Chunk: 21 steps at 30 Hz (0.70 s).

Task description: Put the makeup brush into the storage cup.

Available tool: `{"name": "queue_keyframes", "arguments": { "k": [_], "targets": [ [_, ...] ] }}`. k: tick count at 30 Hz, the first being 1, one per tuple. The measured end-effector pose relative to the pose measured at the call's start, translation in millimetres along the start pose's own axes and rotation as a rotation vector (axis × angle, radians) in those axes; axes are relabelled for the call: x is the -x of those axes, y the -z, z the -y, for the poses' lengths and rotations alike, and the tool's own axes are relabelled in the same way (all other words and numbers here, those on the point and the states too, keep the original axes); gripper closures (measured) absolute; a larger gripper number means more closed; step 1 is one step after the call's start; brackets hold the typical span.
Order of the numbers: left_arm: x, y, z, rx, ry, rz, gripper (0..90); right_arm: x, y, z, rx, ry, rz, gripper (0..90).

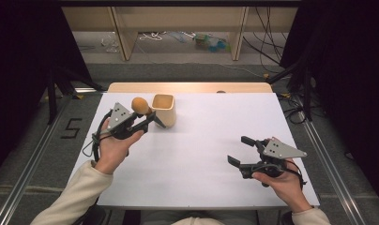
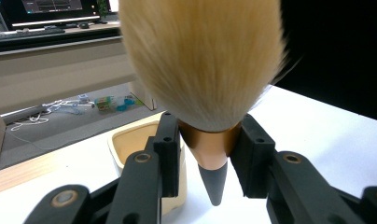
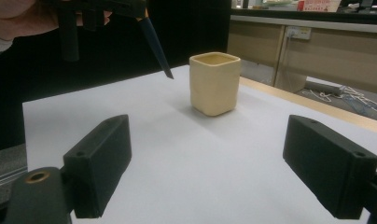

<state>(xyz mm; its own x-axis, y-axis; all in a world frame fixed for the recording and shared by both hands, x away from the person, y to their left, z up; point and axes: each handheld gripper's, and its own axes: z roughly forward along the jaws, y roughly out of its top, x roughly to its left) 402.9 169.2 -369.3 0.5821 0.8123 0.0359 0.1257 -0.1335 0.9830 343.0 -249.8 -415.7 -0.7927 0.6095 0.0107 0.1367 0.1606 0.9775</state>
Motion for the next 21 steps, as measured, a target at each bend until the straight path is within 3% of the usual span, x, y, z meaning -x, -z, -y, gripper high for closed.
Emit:
{"name": "queue_keyframes", "arguments": {
  "k": [5,6,15,16,17,21],
  "targets": [
    [-1.7,-1.3,-2.1,0.003,-0.017,-0.003,65.4,0.1,-0.3,0.1,0.006,-0.002,-0.003,16.3],
    [-0.9,-1.8,-2.1,0.005,-0.003,-0.005,65.4,0.1,-0.3,0.1,0.006,-0.002,-0.002,16.3],
    [-2.6,-4.6,-4.7,0.001,-0.006,-0.011,65.4,0.5,-0.5,0.2,0.007,-0.002,-0.003,16.4],
    [-5.3,-3.8,-5.7,-0.012,-0.045,-0.018,65.4,0.4,-0.9,0.4,0.013,-0.004,-0.002,16.5],
    [-1.6,-4.6,-5.0,-0.006,0.007,-0.020,65.4,0.4,-0.4,0.2,0.005,-0.002,-0.002,16.5],
    [-1.1,-5.9,-6.2,-0.015,0.012,-0.016,65.4,0.4,-0.7,0.5,0.004,-0.002,-0.001,16.6]
  ]
}}
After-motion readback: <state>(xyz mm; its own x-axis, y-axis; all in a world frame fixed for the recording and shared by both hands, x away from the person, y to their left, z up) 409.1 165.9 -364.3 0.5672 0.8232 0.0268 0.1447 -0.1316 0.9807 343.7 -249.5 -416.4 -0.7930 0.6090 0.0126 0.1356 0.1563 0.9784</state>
